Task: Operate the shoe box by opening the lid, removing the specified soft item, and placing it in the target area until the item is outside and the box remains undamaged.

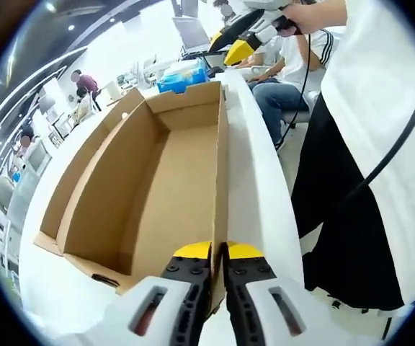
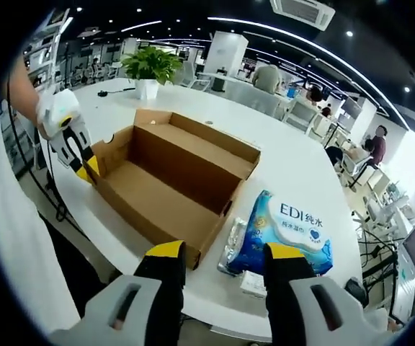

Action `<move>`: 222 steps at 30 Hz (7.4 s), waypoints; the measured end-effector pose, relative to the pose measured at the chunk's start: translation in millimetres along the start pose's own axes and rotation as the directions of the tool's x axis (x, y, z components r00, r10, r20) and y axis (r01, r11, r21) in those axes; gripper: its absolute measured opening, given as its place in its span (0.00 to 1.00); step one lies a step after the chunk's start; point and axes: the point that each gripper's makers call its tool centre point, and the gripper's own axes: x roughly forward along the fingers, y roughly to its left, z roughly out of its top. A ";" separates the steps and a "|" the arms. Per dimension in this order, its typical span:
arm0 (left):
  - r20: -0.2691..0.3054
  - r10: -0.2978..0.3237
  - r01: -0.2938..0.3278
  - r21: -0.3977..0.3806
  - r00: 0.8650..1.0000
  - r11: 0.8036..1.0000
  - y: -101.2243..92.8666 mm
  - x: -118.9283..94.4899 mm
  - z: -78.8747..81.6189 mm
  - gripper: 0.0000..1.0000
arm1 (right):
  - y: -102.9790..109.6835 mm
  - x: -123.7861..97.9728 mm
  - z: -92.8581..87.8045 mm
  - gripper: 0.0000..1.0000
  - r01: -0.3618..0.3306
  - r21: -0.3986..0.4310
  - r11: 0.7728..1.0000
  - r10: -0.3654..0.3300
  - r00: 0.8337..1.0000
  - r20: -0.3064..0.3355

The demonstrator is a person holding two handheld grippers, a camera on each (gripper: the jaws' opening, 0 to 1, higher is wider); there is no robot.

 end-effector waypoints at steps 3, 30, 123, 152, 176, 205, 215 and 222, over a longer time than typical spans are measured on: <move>0.018 0.014 -0.014 -0.008 1.000 1.000 -0.2 -0.1 1.1 0.05 | -2.2 0.4 -0.1 0.38 0.016 0.019 1.000 -0.017 1.000 0.008; 0.033 -0.009 0.008 0.026 0.999 1.000 -3.4 -1.0 2.4 0.04 | 9.9 43.0 -5.0 0.22 -0.030 0.281 0.959 0.036 0.999 -0.018; 0.030 0.019 -0.019 0.002 0.999 1.000 -1.0 -1.1 1.6 0.04 | -125.4 149.8 171.5 0.32 -0.125 0.307 0.943 0.159 0.983 -0.089; 0.025 0.037 -0.037 -0.023 0.999 0.999 0.8 -0.6 2.0 0.04 | -112.1 189.1 111.2 0.27 -0.058 0.501 0.863 0.248 0.914 -0.322; 0.019 -0.002 0.003 -0.021 1.000 1.000 -2.4 -0.3 3.8 0.02 | -99.9 250.1 109.1 0.29 -0.026 0.147 0.989 0.088 0.896 -0.436; 0.030 -0.007 0.007 -0.008 1.000 1.000 -2.6 -0.7 3.0 0.02 | -61.6 267.5 83.1 0.03 -0.051 0.268 0.962 0.179 0.860 -0.479; 0.025 -0.013 0.014 -0.011 1.000 1.000 -2.9 -0.4 2.0 0.02 | -68.1 268.5 72.2 0.01 0.007 0.272 0.962 0.133 0.860 -0.493; 0.023 -0.030 0.031 -0.020 0.999 0.999 -2.3 -0.9 2.8 0.02 | -68.8 262.3 76.0 0.01 0.016 0.247 0.969 0.106 0.875 -0.472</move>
